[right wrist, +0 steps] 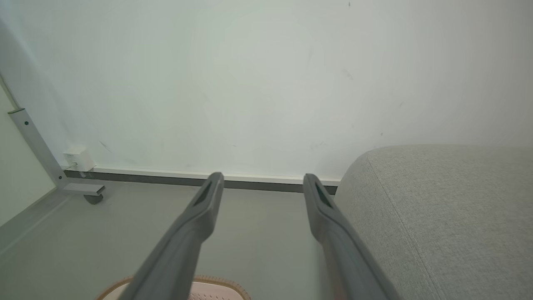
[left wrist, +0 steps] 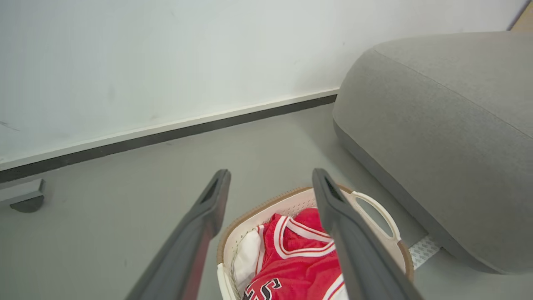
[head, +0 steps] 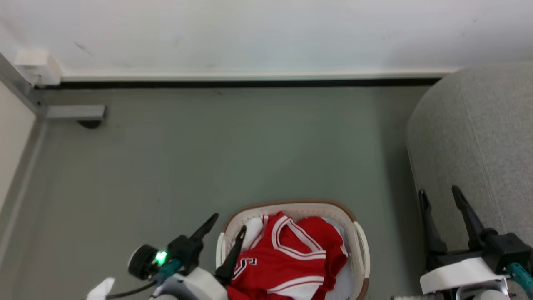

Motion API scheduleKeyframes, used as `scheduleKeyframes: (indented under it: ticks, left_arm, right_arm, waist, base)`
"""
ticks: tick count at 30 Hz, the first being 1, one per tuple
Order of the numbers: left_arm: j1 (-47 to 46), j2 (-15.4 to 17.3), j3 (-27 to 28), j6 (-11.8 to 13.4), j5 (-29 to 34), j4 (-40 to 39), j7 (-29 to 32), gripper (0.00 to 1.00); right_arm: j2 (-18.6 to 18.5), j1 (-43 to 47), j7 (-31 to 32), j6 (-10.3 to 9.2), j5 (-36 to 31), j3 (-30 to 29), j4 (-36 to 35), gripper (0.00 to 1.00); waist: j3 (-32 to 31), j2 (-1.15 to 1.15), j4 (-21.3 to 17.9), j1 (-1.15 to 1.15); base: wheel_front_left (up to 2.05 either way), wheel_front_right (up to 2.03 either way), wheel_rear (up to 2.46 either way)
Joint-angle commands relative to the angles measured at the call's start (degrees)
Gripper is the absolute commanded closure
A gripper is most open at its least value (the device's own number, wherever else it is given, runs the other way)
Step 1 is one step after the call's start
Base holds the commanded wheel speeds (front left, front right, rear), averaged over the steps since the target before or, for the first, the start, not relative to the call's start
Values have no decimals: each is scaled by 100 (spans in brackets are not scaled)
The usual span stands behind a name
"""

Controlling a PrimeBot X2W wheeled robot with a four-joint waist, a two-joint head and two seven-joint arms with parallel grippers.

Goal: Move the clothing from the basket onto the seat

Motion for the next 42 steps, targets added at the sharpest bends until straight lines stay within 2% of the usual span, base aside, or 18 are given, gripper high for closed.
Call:
scheduleKeyframes:
  ticks: [1,6,10,15,21,30,42]
  left_arm:
    - [-289,142,-302,6,-45,246,-4,0]
    - [-1050,287,-1418,7,-9,1133,107,0]
    - [-1556,350,-2139,7,-58,1754,430,0]
    - [-2097,487,-2825,7,-181,2372,750,0]
    - [-2506,669,-3393,6,-269,2849,946,0]
    - [-3028,948,-3731,17,-335,3554,1097,0]
    - [-3499,970,-3855,47,-283,4007,1154,0]
  right_arm:
    - [-26,-167,2,-12,29,26,-71,0]
    - [-26,-403,2,-12,75,66,-206,0]
    - [-24,-576,2,-12,132,164,-338,0]
    - [-25,-784,2,-12,209,313,-531,0]
    - [-22,-935,2,-12,318,433,-762,0]
    - [-23,-1062,2,-12,488,556,-1047,0]
    - [-22,-1264,2,-12,673,788,-1197,0]
  waist:
    - [453,0,-196,-1]
    - [869,0,-352,-1]
    - [1167,0,-497,-1]
    - [1565,0,-704,-1]
    - [1926,0,-866,-1]
    - [2372,0,-1041,-1]
    - [2796,0,-1200,-1]
  base:
    - [0,0,0]
    - [0,0,0]
    - [0,0,0]
    - [0,0,0]
    - [0,0,0]
    - [0,0,0]
    - [0,0,0]
